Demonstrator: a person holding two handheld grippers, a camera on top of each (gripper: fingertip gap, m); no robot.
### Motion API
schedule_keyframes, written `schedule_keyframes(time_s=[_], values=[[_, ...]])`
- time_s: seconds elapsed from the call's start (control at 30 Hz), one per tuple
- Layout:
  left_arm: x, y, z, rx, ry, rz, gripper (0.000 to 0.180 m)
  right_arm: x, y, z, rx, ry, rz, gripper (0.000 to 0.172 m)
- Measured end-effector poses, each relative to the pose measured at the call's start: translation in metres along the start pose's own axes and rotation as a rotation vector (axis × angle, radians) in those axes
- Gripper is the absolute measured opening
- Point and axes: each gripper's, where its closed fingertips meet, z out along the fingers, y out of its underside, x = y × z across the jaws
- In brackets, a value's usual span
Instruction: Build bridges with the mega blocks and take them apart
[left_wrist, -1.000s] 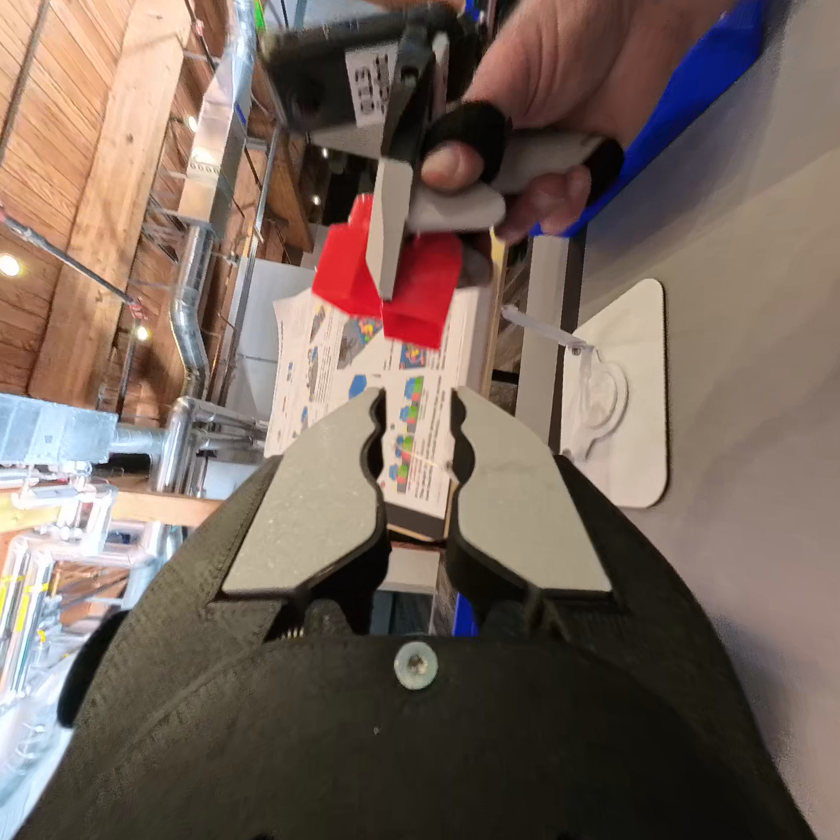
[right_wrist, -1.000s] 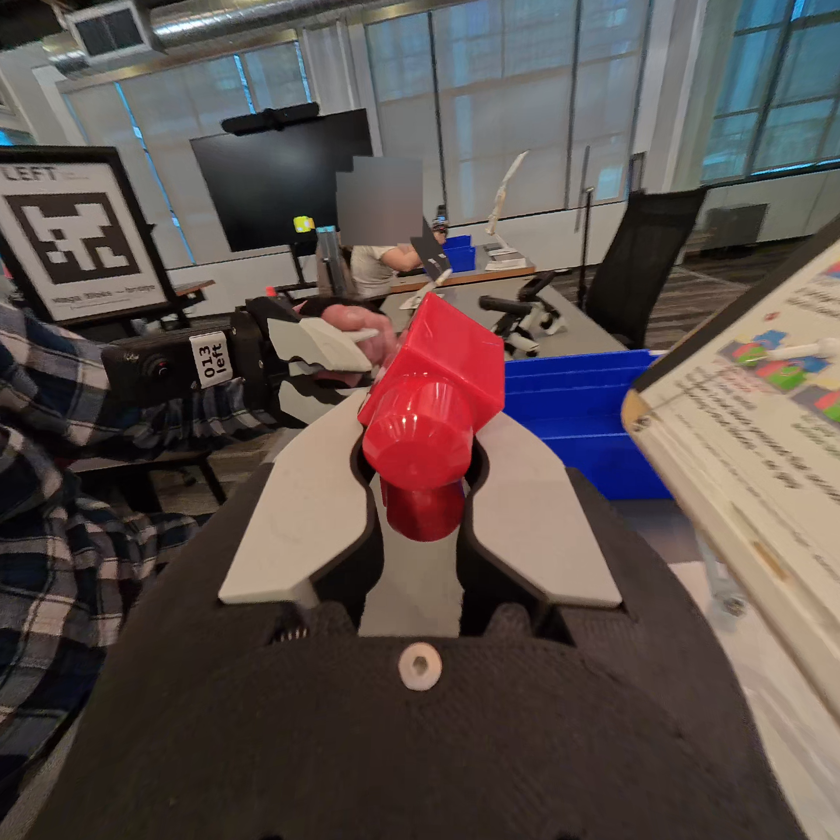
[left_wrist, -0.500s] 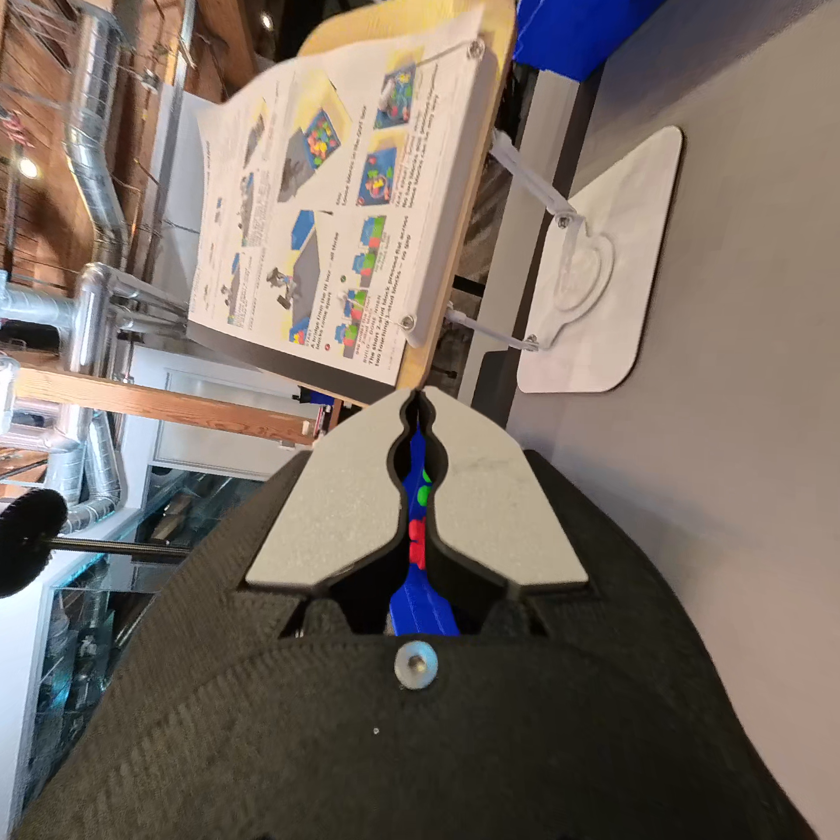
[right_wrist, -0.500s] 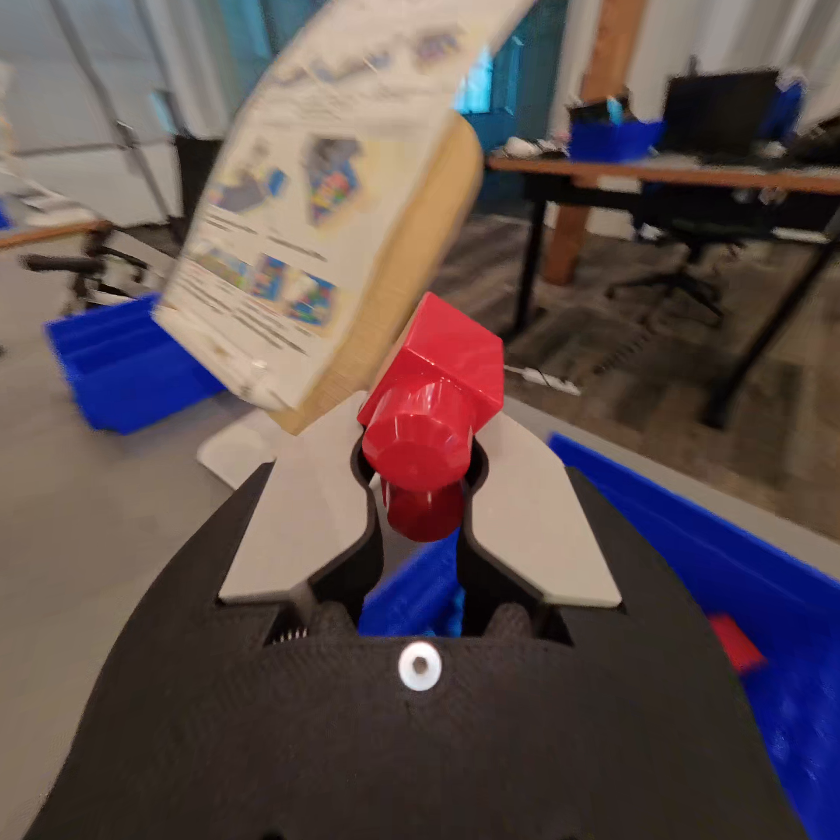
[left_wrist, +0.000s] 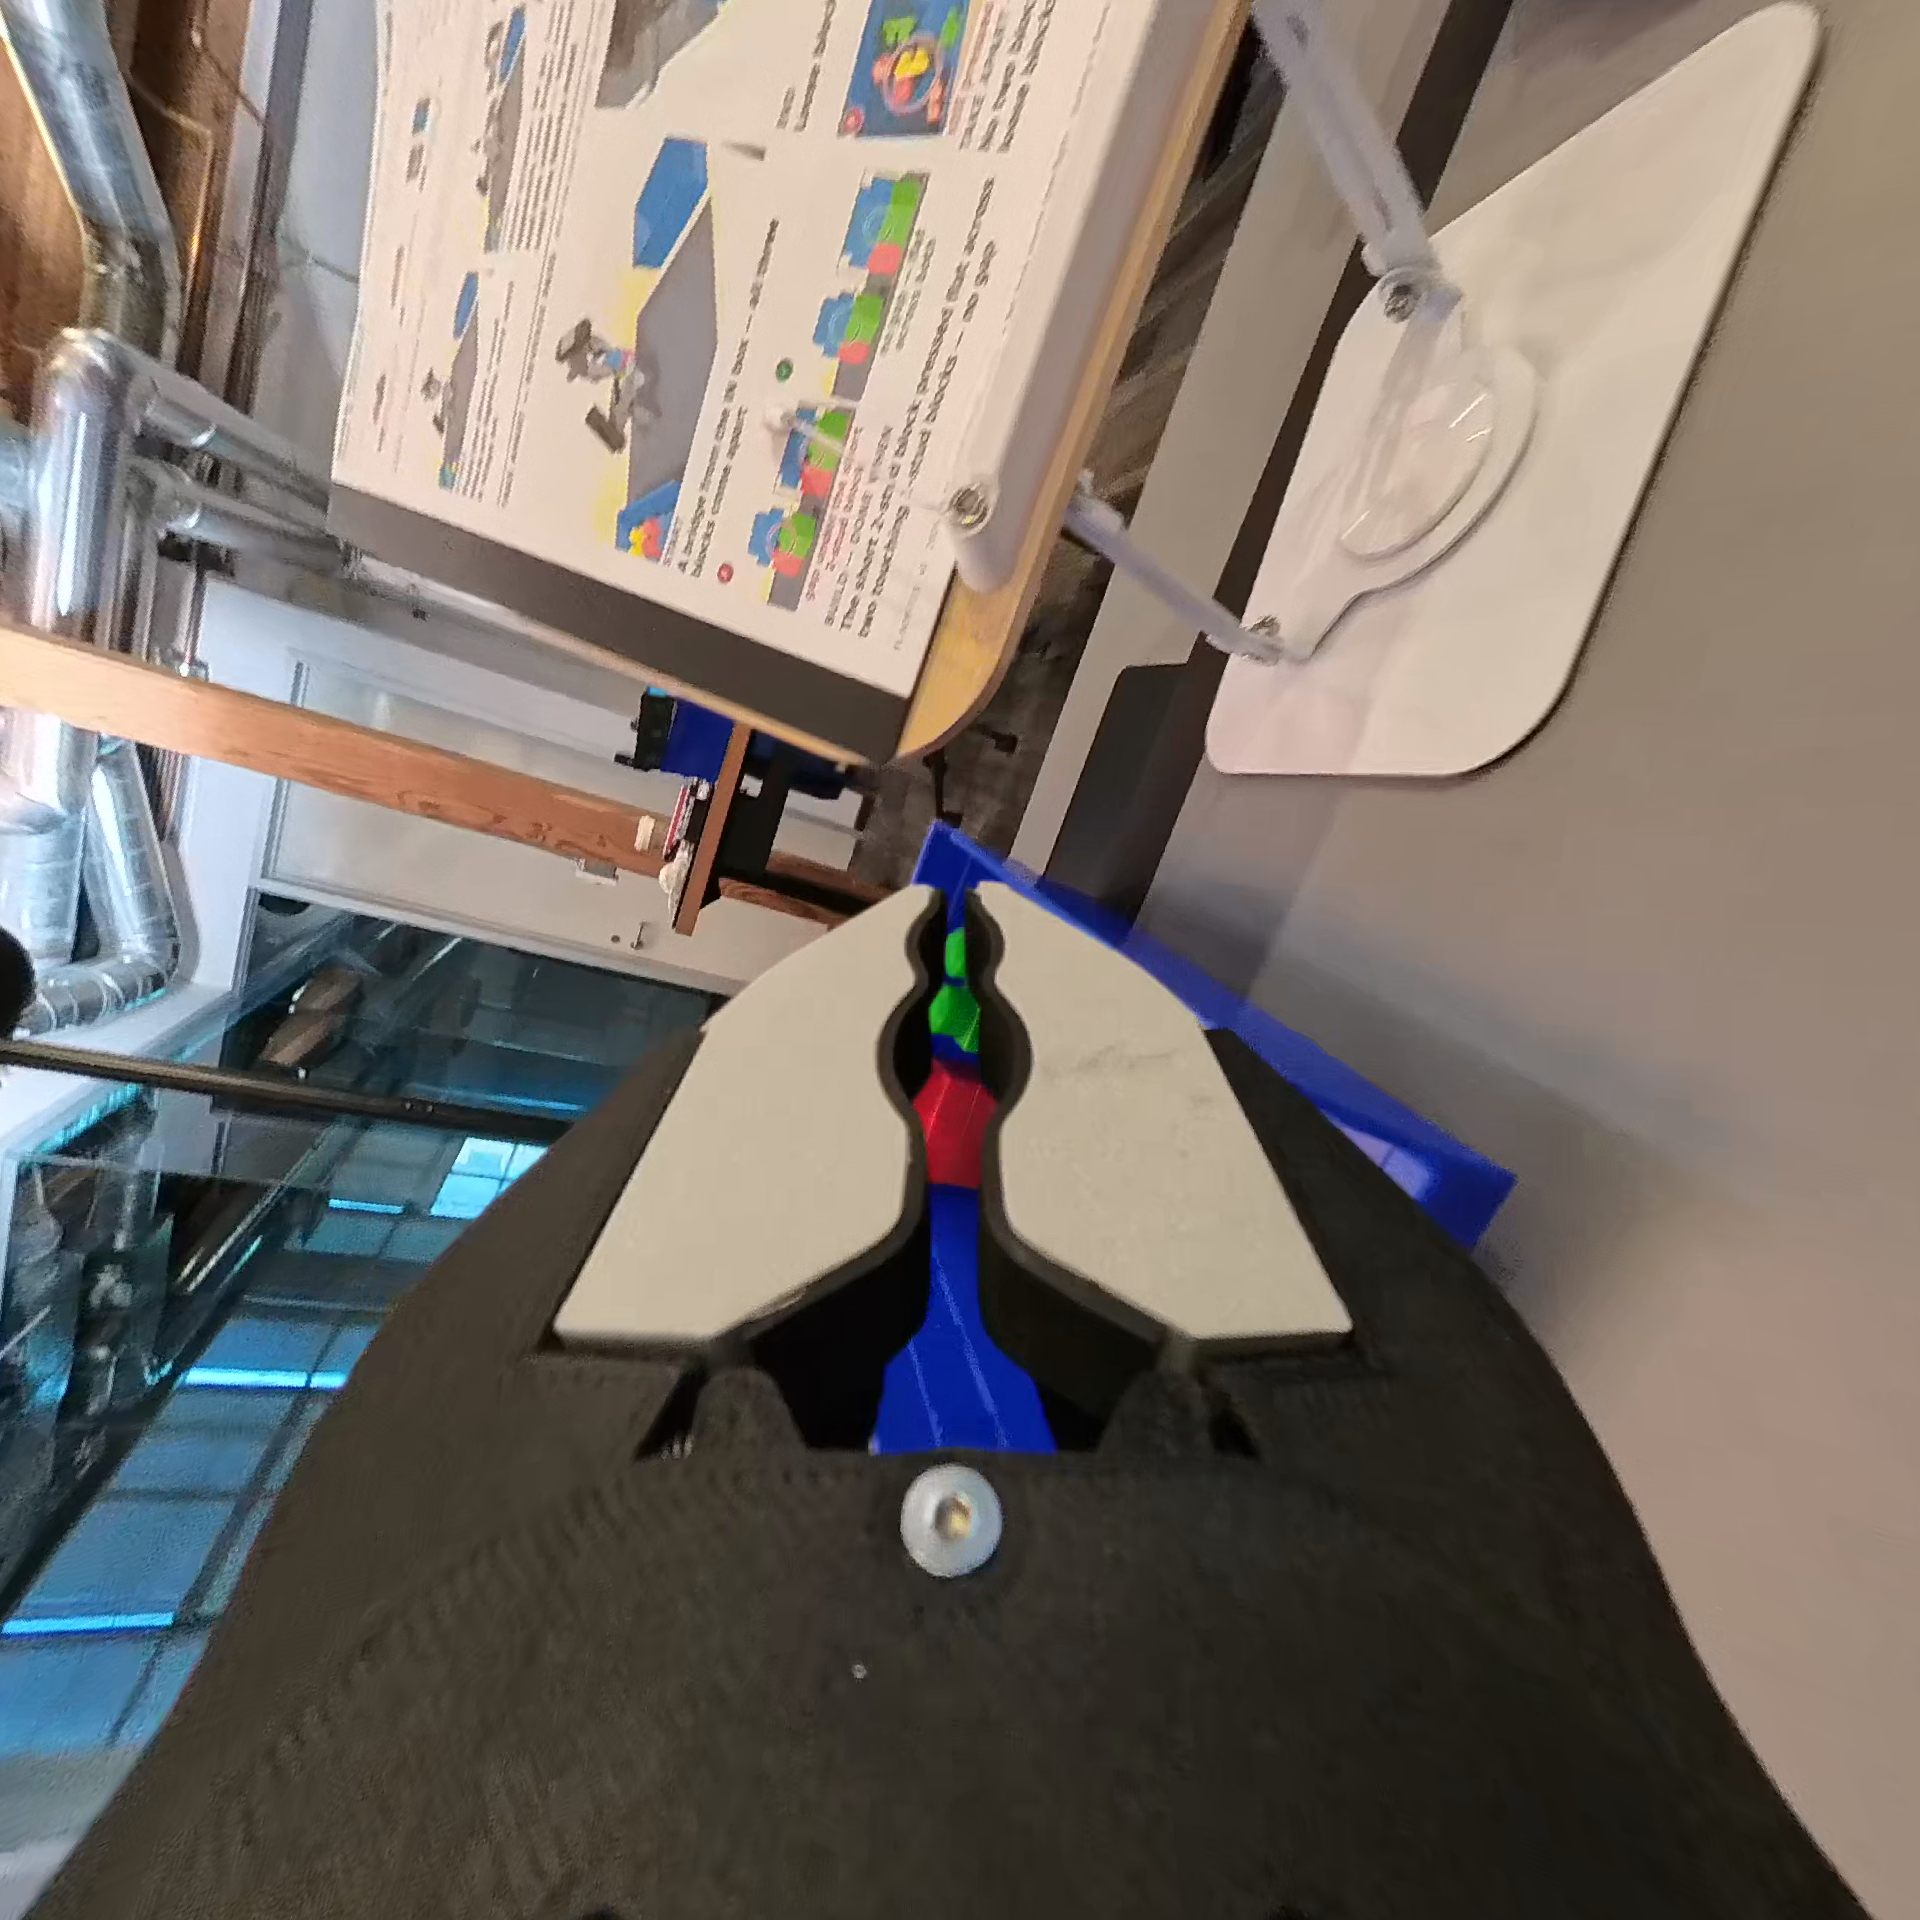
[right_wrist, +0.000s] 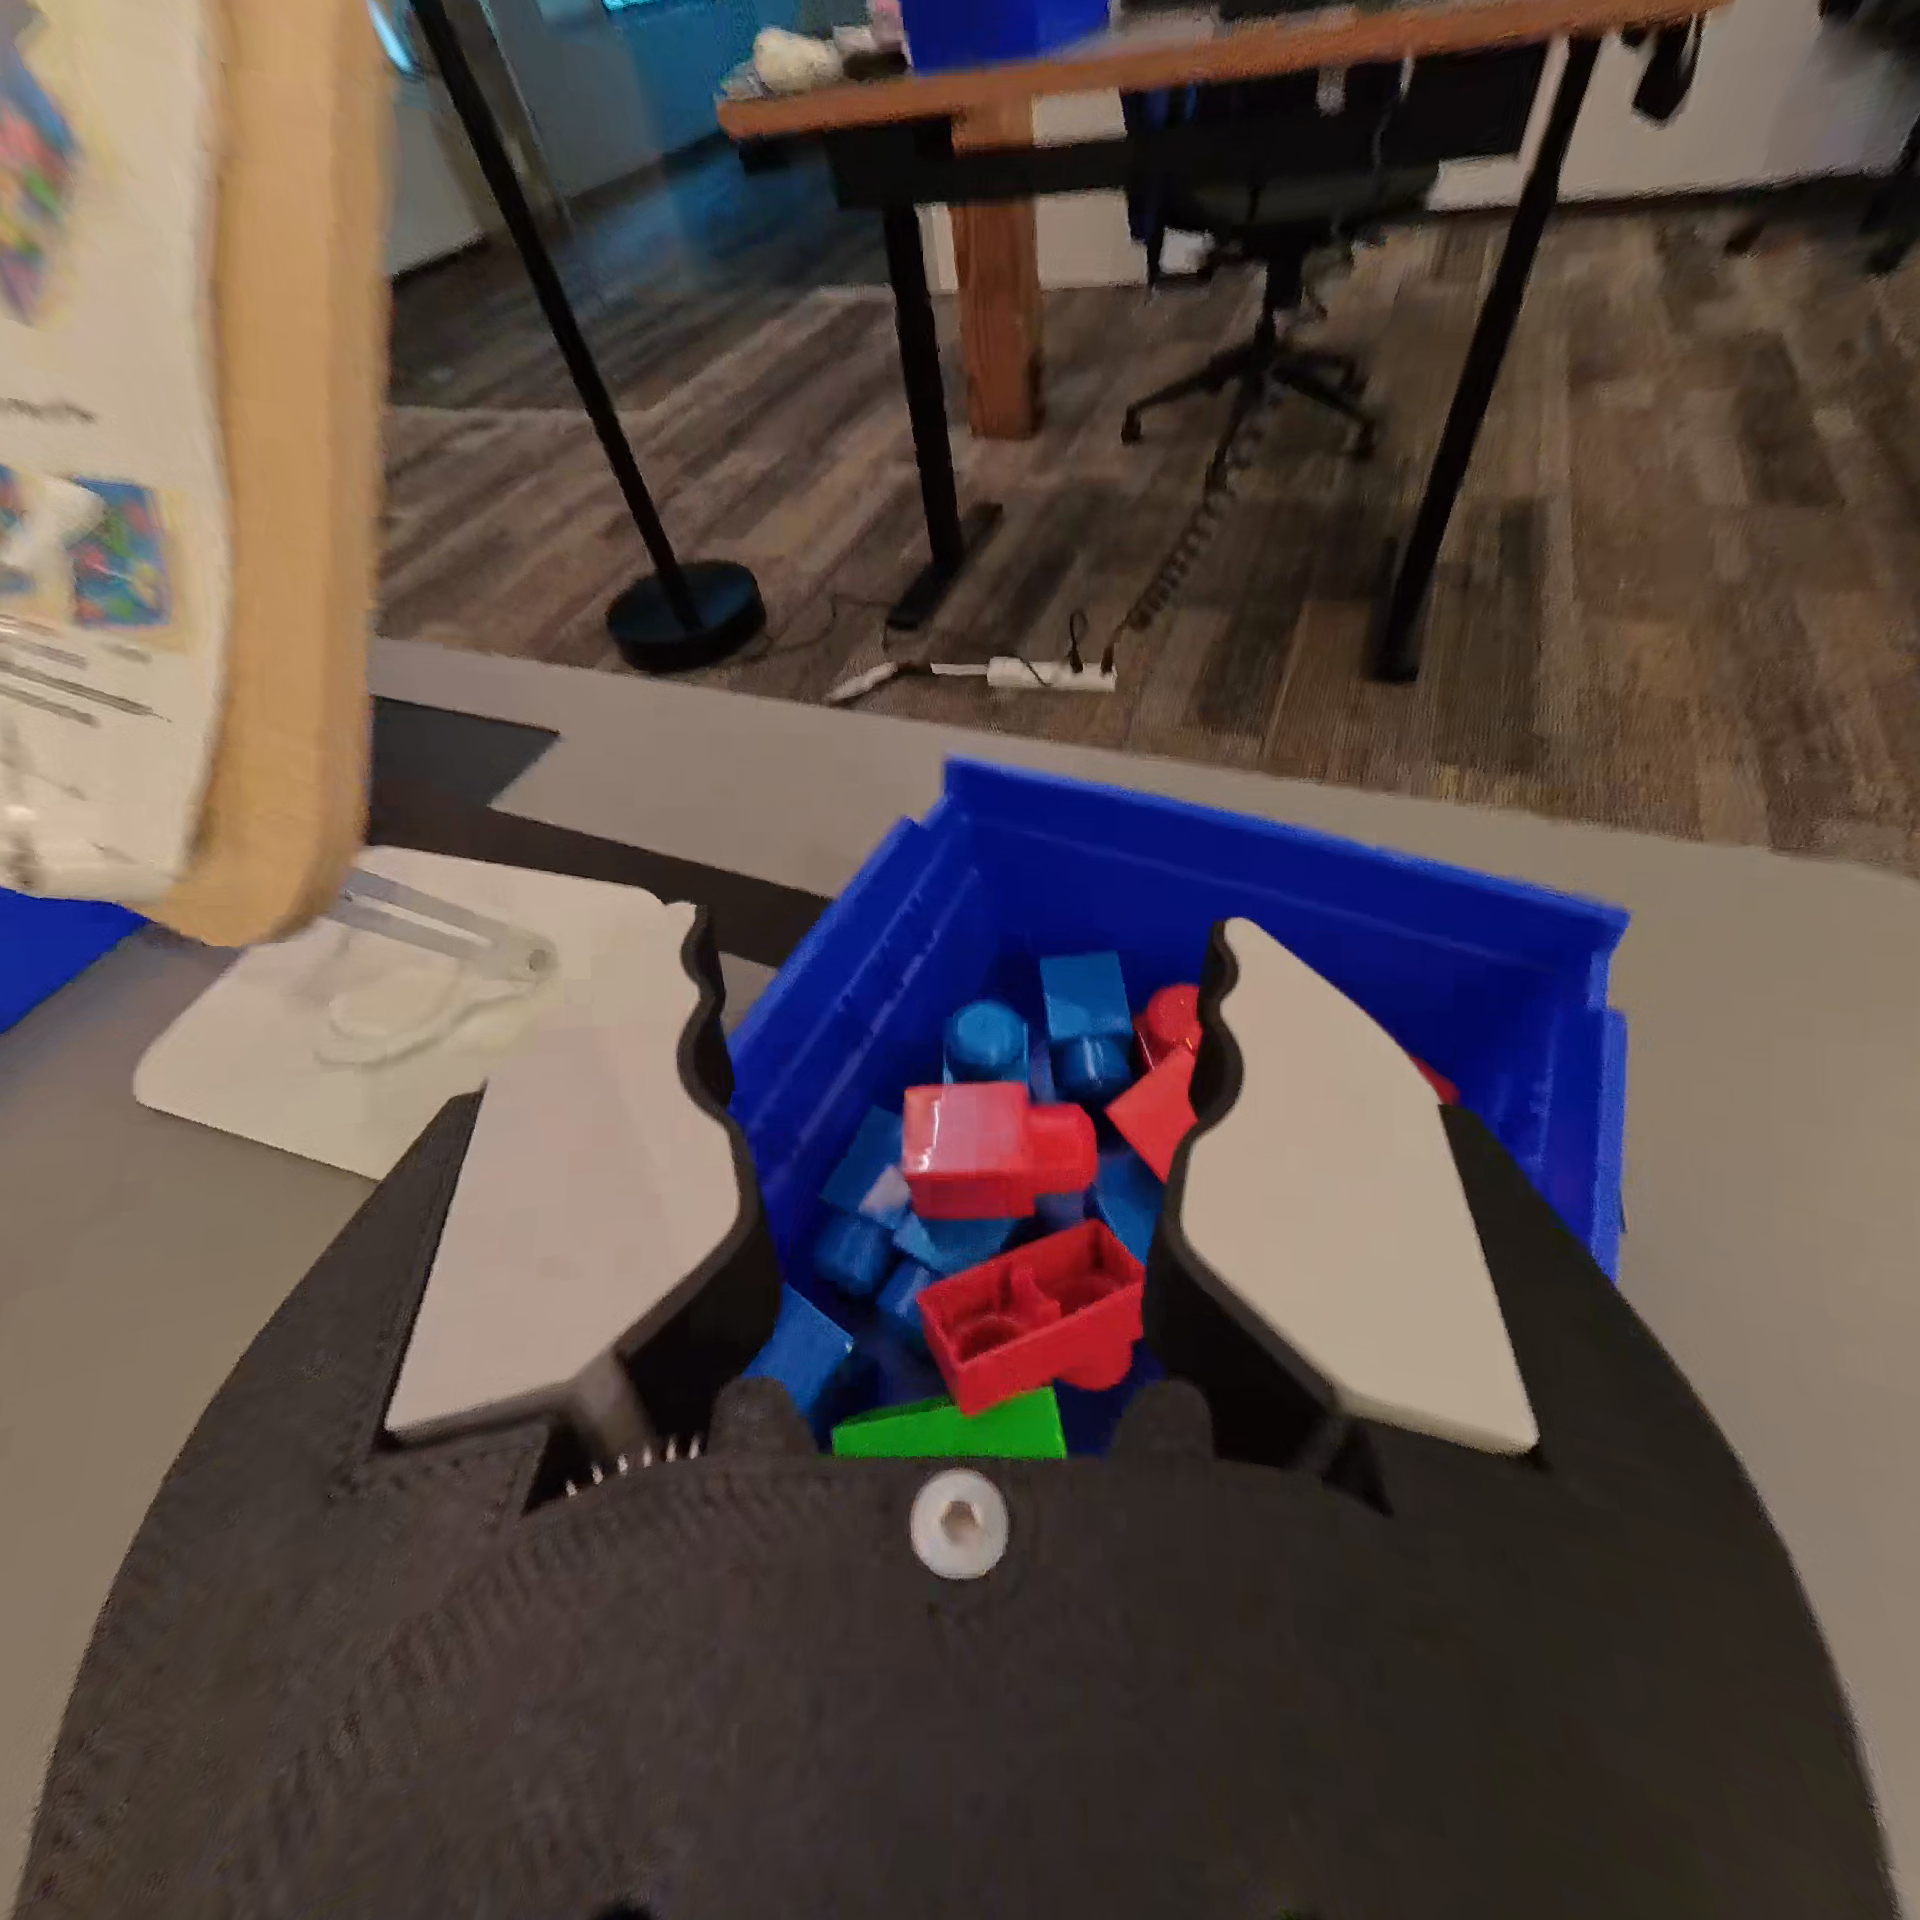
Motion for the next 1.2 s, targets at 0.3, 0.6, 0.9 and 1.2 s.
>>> schedule_keyframes(time_s=[0.3, 0.6, 0.9, 1.2], values=[[-0.047, 0.083, 0.046, -0.202, 0.073, -0.114, 0.059, -0.088, -0.047, -0.006, 0.127, -0.169, -0.162, 0.080], [-0.021, 0.179, 0.153, -0.395, 0.449, -0.025, 0.062, -0.147, -0.054, -0.004, 0.153, -0.317, -0.231, 0.072], [0.011, 0.201, 0.214, -0.453, 0.718, -0.007, 0.059, -0.157, -0.059, -0.008, 0.182, -0.378, -0.206, 0.068], [0.021, 0.185, 0.213, -0.386, 0.840, -0.124, 0.037, -0.170, -0.059, -0.009, 0.180, -0.418, -0.216, 0.066]])
